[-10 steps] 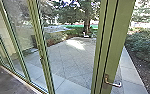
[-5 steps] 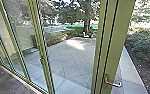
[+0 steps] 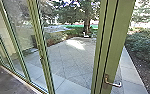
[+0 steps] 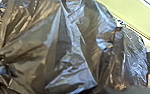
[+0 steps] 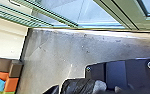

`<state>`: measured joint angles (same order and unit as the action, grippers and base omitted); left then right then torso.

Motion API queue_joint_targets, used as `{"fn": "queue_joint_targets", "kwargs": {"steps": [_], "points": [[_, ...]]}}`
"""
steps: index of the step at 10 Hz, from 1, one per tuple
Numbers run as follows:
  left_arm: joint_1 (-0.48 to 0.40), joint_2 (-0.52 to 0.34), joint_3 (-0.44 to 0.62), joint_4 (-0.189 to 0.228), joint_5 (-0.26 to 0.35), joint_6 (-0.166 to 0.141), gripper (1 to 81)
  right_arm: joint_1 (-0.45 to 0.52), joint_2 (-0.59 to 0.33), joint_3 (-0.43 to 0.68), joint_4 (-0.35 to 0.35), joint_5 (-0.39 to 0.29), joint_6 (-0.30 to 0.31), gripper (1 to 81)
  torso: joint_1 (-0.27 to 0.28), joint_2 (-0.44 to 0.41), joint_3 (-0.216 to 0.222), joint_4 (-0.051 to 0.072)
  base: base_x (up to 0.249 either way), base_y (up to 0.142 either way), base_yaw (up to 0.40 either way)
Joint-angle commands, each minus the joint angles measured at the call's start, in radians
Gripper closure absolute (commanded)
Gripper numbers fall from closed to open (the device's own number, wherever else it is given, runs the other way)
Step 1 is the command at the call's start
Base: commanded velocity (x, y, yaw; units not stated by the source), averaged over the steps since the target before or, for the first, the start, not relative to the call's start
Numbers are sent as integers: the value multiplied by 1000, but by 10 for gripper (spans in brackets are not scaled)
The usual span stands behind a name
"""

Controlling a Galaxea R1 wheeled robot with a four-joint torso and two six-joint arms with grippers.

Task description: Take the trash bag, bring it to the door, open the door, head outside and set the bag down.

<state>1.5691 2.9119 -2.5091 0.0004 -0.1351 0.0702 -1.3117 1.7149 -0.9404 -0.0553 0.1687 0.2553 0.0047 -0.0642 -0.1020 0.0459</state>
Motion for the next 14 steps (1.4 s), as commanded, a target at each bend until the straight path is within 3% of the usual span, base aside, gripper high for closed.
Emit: {"fn": "queue_joint_targets", "kwargs": {"steps": [1,4,6,7,10,11,14], "points": [[-31,3,4,4,58,-1,811,171,-108,80,92,-104,4,10,0,0,0,0,0,0,0],[-31,20,-26,4,58,-1,811,373,-143,108,190,-276,10,10,0,0,0,0,0,0,0],[-31,35,-53,3,60,-1,811,490,-157,123,216,-352,12,10,0,0,0,0,0,0,0],[-31,40,-57,3,58,-1,811,548,-160,125,219,-394,41,10,0,0,0,0,0,0,0],[-31,40,-59,3,58,-1,811,662,-151,118,218,-454,159,10,0,0,0,0,0,0,0],[-31,41,-59,3,58,-1,811,718,-142,111,216,-500,222,10,0,0,0,0,0,0,0],[-31,40,-59,3,58,-1,811,820,-113,71,206,-551,387,10,1,0,-1,0,0,0,0]]}}
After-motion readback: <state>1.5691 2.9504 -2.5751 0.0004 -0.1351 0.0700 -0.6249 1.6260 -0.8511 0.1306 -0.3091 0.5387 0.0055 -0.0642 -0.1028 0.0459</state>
